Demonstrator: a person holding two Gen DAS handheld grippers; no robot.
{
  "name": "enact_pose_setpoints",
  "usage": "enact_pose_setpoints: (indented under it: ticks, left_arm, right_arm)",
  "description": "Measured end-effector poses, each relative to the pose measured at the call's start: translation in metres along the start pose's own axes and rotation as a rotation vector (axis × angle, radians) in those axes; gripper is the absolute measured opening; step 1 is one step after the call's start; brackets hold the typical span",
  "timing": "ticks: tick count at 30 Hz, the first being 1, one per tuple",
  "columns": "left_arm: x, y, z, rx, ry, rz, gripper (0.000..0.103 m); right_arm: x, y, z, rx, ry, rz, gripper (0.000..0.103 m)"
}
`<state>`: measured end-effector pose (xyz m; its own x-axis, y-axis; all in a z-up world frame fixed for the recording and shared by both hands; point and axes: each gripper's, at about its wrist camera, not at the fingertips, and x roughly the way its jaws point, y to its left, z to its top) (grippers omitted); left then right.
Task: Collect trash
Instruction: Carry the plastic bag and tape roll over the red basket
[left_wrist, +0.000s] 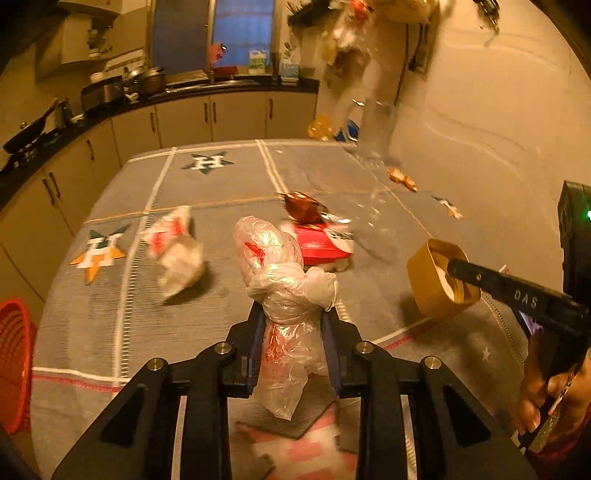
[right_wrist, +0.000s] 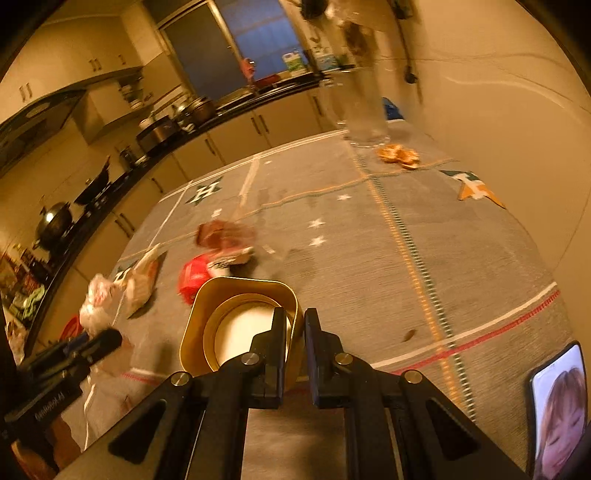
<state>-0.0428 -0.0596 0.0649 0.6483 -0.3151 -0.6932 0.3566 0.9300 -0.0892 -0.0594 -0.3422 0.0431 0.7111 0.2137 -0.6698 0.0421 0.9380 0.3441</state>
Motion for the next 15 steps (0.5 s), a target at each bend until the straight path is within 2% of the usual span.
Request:
enact_pose_setpoints:
  ticks: [15]
  left_arm:
    - [-0.049, 0.082, -0.012, -0.127, -0.082, 0.064, 0.028]
  right_arm:
    - [0.010, 0.088, -0.016, -0.173, 0.041, 0.123, 0.011]
